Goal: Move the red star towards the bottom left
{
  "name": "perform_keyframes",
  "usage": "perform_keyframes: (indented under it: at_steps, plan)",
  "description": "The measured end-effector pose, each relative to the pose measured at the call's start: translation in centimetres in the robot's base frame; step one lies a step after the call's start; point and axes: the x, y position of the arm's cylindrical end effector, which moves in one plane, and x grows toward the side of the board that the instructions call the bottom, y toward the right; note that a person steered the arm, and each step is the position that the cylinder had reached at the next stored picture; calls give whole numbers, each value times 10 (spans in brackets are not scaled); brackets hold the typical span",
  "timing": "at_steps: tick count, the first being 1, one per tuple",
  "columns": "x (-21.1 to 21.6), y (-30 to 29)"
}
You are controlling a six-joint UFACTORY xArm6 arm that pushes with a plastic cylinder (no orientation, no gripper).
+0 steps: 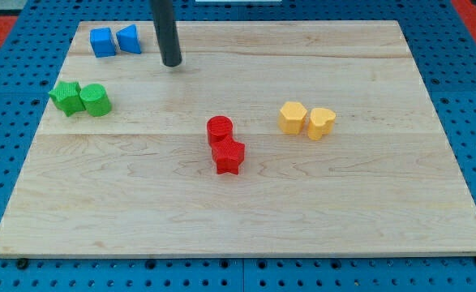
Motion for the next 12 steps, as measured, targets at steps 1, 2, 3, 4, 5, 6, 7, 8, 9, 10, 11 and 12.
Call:
perform_keyframes:
  at_steps: [1,2,3,4,5,6,7,8,9,10,11,12]
  plan:
    - [14,29]
    - [30,52]
    - [87,80]
    - [124,106]
    - [160,120]
    - [192,138]
    - [190,121]
    - [189,113]
    - [189,68]
    - [188,58]
    - [187,16]
    - [180,9]
